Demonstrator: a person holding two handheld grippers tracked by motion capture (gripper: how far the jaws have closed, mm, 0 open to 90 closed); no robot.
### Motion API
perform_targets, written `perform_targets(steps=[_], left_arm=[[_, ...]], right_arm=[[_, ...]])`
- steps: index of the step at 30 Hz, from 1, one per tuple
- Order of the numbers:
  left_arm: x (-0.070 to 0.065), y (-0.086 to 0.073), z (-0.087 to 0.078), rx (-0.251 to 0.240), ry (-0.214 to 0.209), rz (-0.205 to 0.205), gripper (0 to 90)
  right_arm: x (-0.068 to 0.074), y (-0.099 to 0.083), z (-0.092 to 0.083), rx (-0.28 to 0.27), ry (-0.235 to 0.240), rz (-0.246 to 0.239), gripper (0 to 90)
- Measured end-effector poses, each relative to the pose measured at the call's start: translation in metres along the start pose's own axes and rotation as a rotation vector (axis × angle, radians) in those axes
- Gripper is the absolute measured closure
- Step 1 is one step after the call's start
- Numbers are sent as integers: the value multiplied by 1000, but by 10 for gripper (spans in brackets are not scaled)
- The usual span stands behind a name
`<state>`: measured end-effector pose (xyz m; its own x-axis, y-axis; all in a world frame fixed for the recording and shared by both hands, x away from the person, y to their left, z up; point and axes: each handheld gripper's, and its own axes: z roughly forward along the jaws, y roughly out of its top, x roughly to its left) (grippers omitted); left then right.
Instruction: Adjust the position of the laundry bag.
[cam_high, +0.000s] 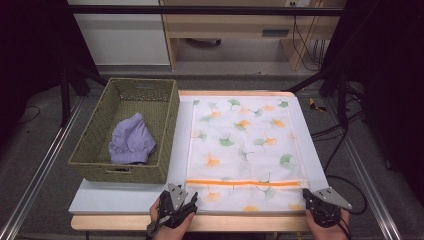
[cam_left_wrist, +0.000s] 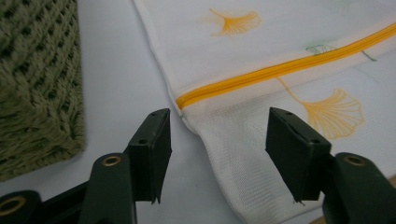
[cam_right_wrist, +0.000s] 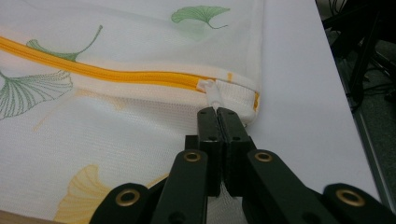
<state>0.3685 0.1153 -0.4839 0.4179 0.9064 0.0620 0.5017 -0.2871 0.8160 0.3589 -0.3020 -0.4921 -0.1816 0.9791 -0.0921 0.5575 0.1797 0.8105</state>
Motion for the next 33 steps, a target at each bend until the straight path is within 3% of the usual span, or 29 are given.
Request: perform_targets(steps=[7, 10, 14, 22, 33], left_arm=[[1, -2, 5, 20, -27, -13, 581], [1, -1, 6, 15, -29, -4, 704], [1, -3, 11, 16, -62, -5, 865], [2, -5, 5, -24, -55, -19, 889], [11, -6, 0, -42, -37, -30, 891]], right_arm=[[-1, 0, -2, -17, 7, 2, 895], [-1, 1, -4, -31, 11, 6, 895], [-2, 2, -6, -45, 12, 7, 896], [-2, 2, -6, -62, 15, 8, 897], [4, 4, -2, -60, 40, 1, 897]])
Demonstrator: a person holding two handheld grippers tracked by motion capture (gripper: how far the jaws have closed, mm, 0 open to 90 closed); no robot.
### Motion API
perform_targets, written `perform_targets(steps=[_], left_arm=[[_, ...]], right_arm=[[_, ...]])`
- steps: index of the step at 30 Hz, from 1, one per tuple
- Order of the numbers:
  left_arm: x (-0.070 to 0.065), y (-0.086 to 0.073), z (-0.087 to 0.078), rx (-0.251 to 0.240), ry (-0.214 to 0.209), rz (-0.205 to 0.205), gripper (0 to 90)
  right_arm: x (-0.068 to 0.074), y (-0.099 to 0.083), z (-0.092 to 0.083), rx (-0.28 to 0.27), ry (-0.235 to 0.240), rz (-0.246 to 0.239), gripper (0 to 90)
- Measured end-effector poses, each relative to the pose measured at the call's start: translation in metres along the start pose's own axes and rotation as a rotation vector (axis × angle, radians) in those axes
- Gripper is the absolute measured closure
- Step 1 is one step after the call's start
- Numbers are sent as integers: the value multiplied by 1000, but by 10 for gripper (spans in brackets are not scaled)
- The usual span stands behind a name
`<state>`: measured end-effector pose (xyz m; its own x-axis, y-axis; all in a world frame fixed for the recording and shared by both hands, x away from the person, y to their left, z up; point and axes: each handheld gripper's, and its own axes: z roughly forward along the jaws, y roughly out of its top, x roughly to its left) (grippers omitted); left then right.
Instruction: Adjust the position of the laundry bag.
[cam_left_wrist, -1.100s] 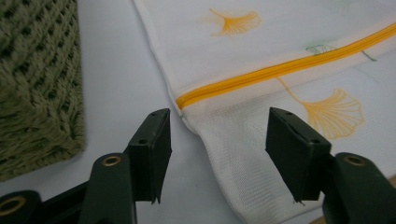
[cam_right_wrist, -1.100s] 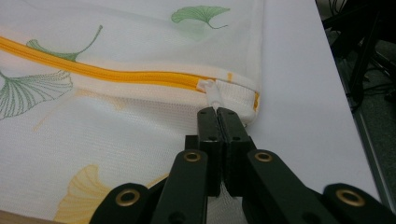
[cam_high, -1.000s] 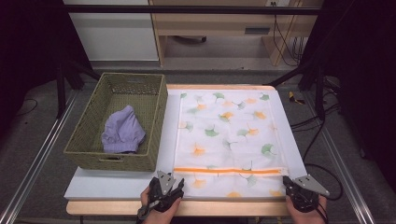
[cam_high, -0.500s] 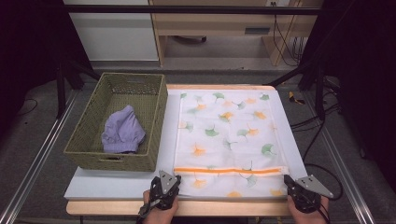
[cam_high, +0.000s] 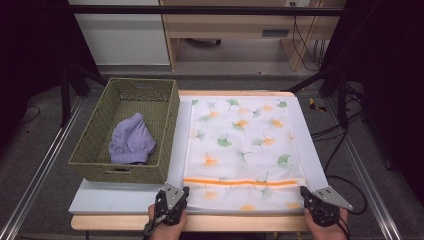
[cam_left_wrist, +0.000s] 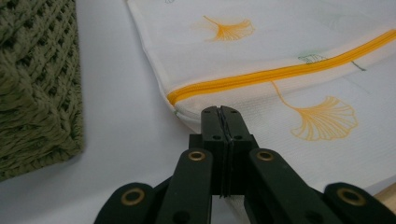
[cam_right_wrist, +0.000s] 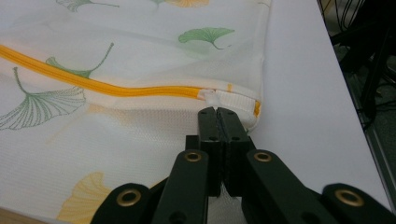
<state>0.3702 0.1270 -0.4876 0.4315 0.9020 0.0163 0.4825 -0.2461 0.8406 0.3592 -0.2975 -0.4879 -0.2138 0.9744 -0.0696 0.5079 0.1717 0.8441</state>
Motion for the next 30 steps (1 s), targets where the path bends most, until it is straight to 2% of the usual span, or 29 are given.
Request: perform_targets(steps=[13, 22, 30], left_arm=[[6, -3, -6, -18, 21, -19, 891], [10, -6, -7, -19, 17, -34, 891], [11, -8, -7, -18, 16, -36, 891]], right_arm=[[6, 4, 4, -9, 18, -16, 897], [7, 5, 6, -17, 39, -27, 897], [10, 5, 6, -12, 37, -35, 897]])
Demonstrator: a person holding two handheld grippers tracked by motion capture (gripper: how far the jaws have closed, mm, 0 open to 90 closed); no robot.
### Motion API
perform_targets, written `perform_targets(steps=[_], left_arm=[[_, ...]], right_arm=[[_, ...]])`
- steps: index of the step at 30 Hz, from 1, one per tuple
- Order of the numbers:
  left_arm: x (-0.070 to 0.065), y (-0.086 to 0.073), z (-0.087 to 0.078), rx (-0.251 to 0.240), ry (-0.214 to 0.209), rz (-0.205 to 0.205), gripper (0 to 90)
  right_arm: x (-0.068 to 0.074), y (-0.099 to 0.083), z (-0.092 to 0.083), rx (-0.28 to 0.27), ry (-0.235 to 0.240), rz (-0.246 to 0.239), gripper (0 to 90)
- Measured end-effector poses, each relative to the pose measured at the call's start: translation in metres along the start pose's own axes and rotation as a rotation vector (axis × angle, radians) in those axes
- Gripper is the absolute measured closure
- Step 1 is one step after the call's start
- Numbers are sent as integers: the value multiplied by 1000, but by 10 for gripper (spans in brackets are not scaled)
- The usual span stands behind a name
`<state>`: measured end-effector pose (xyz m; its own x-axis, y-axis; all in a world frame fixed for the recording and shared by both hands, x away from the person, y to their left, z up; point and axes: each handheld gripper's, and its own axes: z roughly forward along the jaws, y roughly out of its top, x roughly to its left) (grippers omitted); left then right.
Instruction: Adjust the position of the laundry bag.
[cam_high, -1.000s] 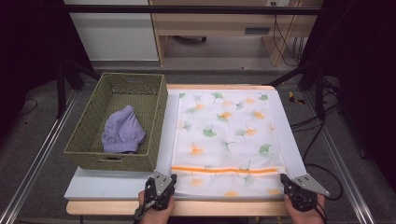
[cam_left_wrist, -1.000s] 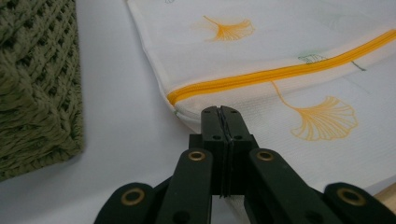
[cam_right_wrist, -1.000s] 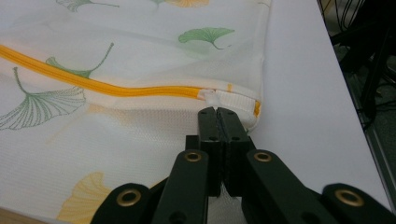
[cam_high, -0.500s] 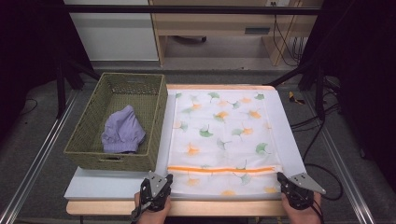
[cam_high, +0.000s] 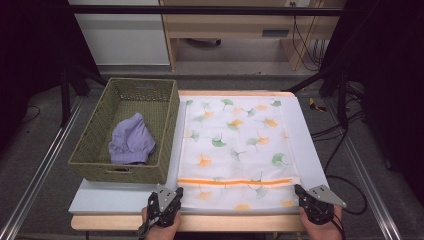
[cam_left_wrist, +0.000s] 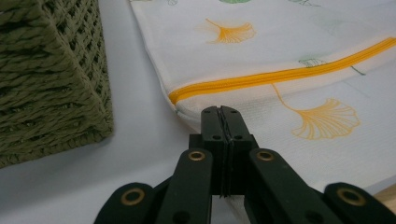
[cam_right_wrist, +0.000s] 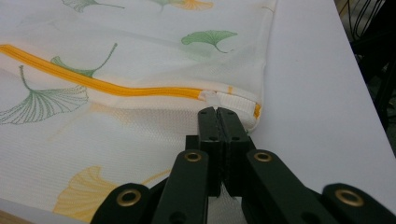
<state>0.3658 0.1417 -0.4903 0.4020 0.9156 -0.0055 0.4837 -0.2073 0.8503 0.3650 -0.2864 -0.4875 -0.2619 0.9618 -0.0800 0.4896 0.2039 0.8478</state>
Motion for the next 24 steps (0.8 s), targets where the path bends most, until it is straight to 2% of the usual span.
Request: perform_targets(steps=[24], left_arm=[[-3, -3, 5, 17, -14, 8, 890]], right_arm=[[-4, -2, -2, 4, -7, 7, 897]])
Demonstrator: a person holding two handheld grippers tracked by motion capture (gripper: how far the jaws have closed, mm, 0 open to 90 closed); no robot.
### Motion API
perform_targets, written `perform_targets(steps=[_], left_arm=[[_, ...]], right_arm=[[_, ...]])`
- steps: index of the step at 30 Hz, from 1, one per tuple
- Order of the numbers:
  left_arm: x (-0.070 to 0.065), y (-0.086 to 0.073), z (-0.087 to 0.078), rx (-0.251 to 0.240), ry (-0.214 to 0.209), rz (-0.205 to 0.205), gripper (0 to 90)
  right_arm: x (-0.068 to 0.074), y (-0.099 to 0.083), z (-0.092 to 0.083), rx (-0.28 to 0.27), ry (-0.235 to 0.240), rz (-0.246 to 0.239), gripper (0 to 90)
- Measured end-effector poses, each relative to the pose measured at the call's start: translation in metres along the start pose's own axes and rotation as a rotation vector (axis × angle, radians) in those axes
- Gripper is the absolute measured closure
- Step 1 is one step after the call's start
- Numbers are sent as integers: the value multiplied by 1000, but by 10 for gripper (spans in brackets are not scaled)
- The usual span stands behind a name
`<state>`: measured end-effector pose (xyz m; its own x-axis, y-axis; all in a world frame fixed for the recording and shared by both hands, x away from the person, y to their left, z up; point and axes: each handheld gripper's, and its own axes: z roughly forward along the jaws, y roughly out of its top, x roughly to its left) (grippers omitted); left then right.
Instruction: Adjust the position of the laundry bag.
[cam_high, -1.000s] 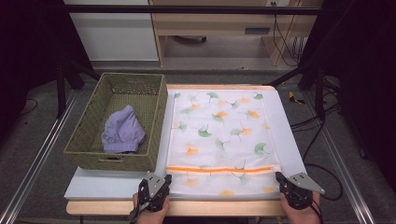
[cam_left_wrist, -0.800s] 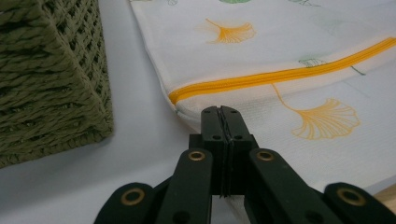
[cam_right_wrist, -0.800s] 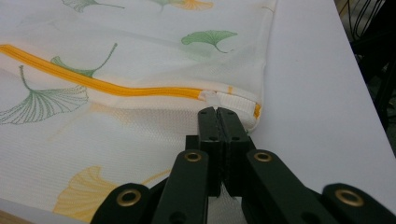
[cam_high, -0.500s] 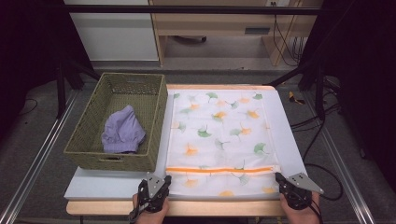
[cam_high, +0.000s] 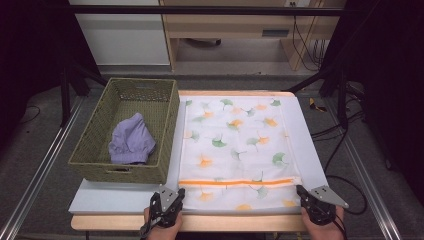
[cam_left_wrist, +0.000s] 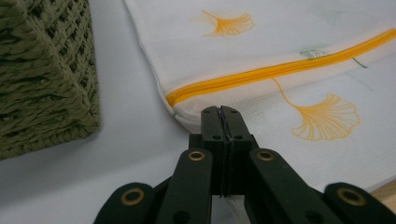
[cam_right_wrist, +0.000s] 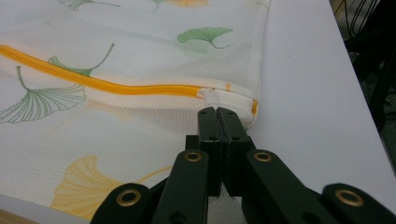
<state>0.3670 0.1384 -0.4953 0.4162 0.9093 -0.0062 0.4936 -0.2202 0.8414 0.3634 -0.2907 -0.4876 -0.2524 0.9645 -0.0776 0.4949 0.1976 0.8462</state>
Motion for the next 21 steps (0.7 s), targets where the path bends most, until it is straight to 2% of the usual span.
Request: perform_targets(steps=[7, 9, 12, 16, 21], left_arm=[[0, -1, -1, -5, 2, -4, 878], [0, -1, -2, -17, 9, -4, 816], [-2, -1, -5, -56, 14, 2, 748], [-4, 1, -8, -67, 12, 5, 600], [-10, 8, -10, -71, -21, 18, 452]], right_arm=[[0, -2, 1, 9, 5, 10, 879], [-1, -3, 0, 8, 9, 15, 841], [-1, -3, -1, 3, 0, 29, 733], [-3, -3, -4, -17, -23, 44, 568], [-6, -2, -8, -39, -53, 55, 372]])
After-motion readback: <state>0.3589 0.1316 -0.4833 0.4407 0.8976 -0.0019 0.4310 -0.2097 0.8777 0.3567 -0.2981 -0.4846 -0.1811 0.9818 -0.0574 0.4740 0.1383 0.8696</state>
